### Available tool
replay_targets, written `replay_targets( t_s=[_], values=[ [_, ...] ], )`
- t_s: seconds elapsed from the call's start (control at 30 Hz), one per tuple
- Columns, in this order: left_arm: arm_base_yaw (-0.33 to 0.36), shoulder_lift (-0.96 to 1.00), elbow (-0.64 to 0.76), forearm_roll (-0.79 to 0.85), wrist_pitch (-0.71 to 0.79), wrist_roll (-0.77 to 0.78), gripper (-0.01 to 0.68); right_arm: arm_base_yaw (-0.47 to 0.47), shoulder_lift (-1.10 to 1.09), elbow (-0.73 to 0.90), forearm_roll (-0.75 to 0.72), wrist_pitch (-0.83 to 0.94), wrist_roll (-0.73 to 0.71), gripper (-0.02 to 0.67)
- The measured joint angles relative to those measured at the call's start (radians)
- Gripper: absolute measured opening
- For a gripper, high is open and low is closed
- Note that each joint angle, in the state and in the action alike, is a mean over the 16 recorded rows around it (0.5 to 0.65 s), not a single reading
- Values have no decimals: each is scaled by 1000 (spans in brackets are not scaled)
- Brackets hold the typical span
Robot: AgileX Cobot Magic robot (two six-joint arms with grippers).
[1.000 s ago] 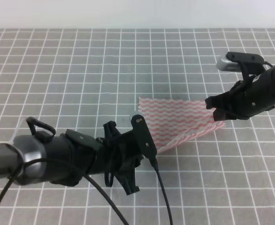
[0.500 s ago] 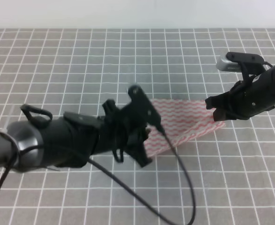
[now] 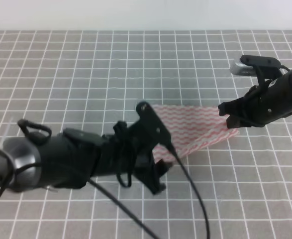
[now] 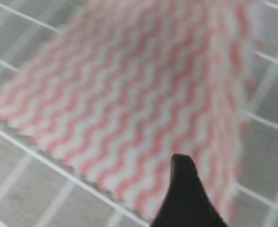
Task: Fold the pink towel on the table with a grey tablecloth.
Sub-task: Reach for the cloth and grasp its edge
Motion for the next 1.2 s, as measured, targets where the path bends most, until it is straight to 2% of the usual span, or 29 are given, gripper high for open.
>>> replay_targets(
  t_s=[0.33, 0.83, 1.2],
  values=[
    [0, 20, 48, 75, 35, -50, 368, 0, -1, 0, 0, -2, 0, -15],
    [0, 102, 11, 79, -12, -49, 342, 0, -2, 0, 0, -5, 0, -15],
    [0, 121, -41, 78, -25, -24, 95, -1, -5, 0, -2, -5, 0, -15]
  ],
)
